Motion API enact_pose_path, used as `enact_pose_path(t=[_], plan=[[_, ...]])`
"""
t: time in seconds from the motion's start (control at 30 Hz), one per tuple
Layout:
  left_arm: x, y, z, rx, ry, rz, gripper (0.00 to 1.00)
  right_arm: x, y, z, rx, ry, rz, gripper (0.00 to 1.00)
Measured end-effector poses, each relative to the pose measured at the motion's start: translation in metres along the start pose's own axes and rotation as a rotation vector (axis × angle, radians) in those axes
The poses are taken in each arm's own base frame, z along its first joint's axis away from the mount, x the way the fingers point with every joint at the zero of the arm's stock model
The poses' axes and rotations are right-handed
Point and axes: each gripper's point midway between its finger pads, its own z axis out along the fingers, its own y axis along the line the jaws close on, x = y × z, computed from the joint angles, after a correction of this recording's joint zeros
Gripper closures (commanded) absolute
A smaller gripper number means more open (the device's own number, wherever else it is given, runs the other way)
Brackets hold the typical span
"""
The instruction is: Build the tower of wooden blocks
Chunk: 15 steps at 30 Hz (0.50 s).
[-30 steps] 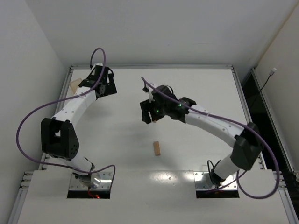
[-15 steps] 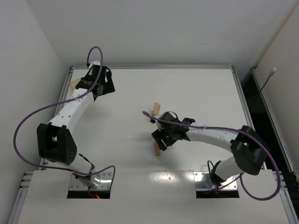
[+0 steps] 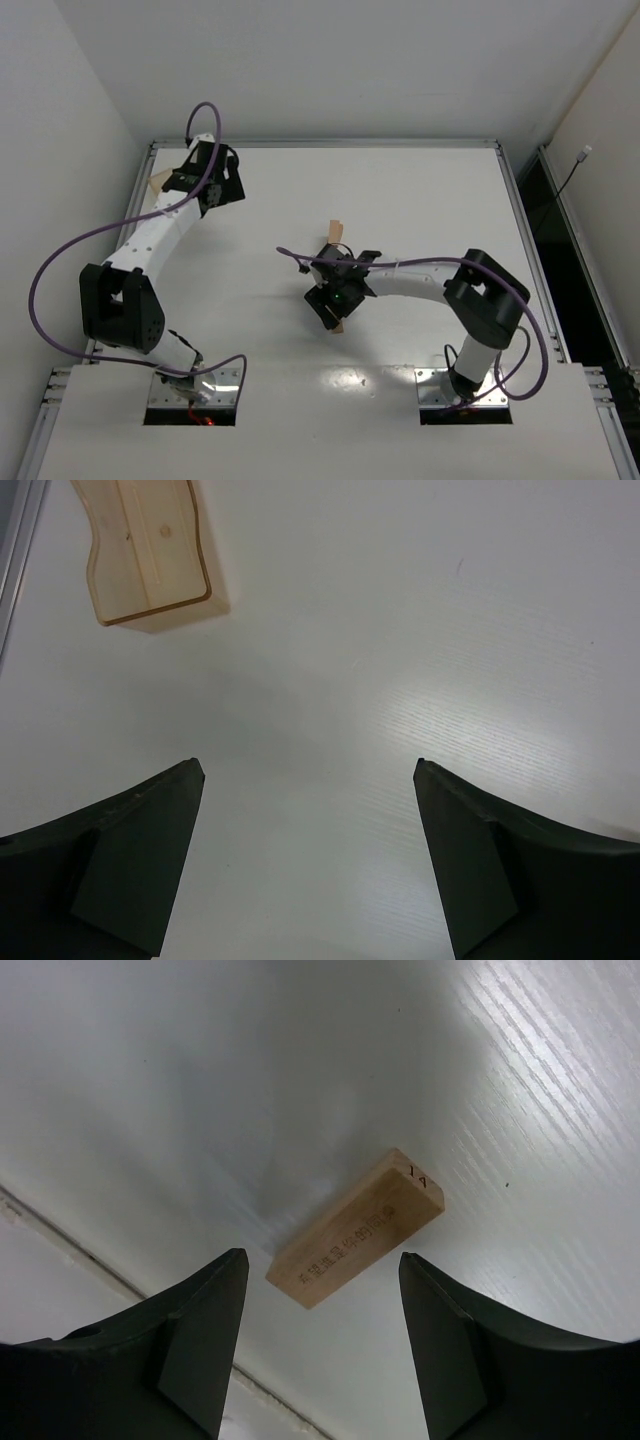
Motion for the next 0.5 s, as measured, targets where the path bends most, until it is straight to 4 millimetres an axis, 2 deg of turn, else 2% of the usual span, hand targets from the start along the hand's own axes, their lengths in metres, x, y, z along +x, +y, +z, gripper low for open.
enact_pose_path(t=[0.17,0.3,0.4,0.43,0.5], plan=[[0.000,0.001,0.001,-0.002,0.002,-0.002,0.16,0.001,0.000,0.010,-0.001,0.045,0.010,0.41],[-0.001,0.004,0.002,-0.007,0.002,-0.008,0.17,0.001,-0.001,0.014,0.005,0.063,0.012,0.47],[-0.001,0.005,0.002,-0.006,0.003,-0.009,0.17,0.000,-0.004,0.016,0.020,0.070,0.012,0.67],[-0.001,0.005,0.002,-0.006,0.004,-0.009,0.17,0.001,-0.005,0.016,0.030,0.074,0.021,0.83],[0.000,0.004,0.003,-0.007,0.007,-0.007,0.17,0.002,-0.007,0.016,0.040,0.077,0.024,0.95]])
